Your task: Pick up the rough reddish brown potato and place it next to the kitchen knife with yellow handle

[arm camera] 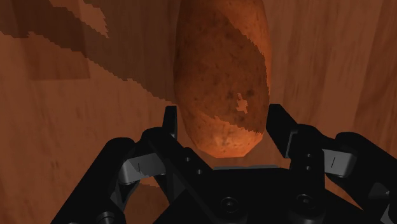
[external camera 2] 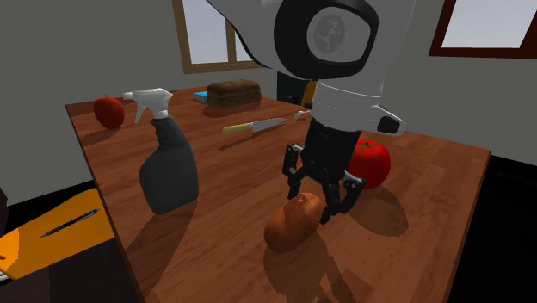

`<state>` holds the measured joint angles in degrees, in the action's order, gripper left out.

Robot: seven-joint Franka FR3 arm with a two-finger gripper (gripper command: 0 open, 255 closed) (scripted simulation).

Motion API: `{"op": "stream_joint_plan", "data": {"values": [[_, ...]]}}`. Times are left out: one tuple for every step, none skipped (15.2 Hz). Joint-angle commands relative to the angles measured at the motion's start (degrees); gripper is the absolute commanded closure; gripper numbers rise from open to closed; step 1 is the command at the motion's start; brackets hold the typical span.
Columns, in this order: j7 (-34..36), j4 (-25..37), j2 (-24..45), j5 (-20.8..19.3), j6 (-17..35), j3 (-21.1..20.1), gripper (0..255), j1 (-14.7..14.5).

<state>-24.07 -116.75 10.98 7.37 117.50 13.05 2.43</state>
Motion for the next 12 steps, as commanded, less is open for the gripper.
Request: {"op": "stream_joint_plan", "data": {"values": [[0.0, 0.0, 0.0, 0.0, 0.0, 0.0, 255, 0.0], [0.0, 0.0, 0.0, 0.0, 0.0, 0.0, 255, 0.0], [0.1, 0.3, -0.4, -0.1, -0.7, 0.0, 255, 0.0], [0.3, 0.6, -0.8, -0.3, -1.4, 0.1, 255, 0.0], [0.4, 0.9, -1.2, -0.4, -2.1, 0.1, 255, -0.1], [0.5, 1.3, -1.5, -0.5, -2.7, 0.1, 255, -0.1], [0.6, 1.6, -1.9, -0.7, -3.4, 0.1, 255, -0.1], [0.7, 2.0, -2.2, -0.8, -4.1, 0.2, 255, -0.1], [0.9, 2.4, -2.6, -0.9, -4.8, 0.2, 255, -0.1], [1.0, 2.8, -2.9, -1.0, -5.5, 0.2, 255, -0.1], [1.1, 3.2, -3.2, -1.1, -6.2, 0.2, 255, -0.1], [1.2, 3.6, -3.5, -1.2, -6.9, 0.2, 255, -0.1]]}}
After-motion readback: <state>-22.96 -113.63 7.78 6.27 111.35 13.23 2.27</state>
